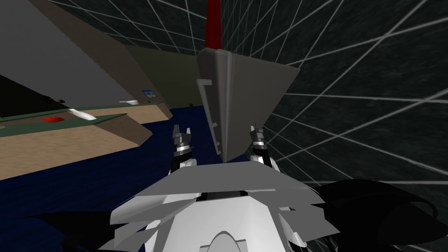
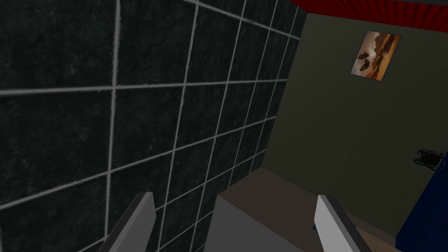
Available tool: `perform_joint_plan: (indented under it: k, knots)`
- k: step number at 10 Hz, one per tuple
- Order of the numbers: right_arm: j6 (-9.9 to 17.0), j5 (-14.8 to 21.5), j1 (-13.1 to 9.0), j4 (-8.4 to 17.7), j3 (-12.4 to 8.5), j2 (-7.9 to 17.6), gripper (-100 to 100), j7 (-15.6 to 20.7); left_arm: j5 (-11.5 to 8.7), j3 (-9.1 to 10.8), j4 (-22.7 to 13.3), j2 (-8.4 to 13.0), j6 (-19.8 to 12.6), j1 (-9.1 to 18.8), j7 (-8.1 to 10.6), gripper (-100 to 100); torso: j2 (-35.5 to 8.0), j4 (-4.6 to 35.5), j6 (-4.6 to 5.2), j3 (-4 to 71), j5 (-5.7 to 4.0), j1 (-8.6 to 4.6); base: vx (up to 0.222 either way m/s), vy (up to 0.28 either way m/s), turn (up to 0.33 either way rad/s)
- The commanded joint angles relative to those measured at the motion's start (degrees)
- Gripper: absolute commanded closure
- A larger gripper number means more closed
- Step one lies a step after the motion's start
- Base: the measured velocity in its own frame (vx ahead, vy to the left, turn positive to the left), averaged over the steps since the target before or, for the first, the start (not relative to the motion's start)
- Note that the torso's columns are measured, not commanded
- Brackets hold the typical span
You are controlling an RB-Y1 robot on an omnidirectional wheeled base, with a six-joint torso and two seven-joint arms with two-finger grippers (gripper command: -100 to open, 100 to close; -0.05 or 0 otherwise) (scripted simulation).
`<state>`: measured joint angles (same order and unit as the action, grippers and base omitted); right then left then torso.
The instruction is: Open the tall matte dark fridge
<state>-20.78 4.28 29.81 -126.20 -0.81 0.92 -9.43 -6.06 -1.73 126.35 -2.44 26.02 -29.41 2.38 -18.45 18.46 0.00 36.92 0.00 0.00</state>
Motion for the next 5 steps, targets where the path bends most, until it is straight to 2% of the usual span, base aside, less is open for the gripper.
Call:
perform_joint_plan:
  k: [1,4,5]
  knots:
    - [0.00,0.00,0.00,0.00,0.00,0.00,0,0.00,0.00,0.00,0.00,0.00,0.00,0.00,0.00,0,-4.24,4.23,0.00,8.44,0.00,0.00,0.000,0.000,0.000]
    - [0.00,0.00,0.00,-0.01,0.00,0.00,0,0.00,0.00,0.00,0.00,0.00,0.00,0.00,0.00,0,-16.93,16.92,0.00,33.81,0.00,0.00,0.000,0.000,0.000]
    - [-0.11,0.32,-0.17,0.31,-0.46,1.95,-100,0.39,0.00,0.00,0.00,0.00,0.00,0.00,0.00,0,-21.16,21.14,0.00,42.27,0.00,0.00,0.007,0.013,-0.020]
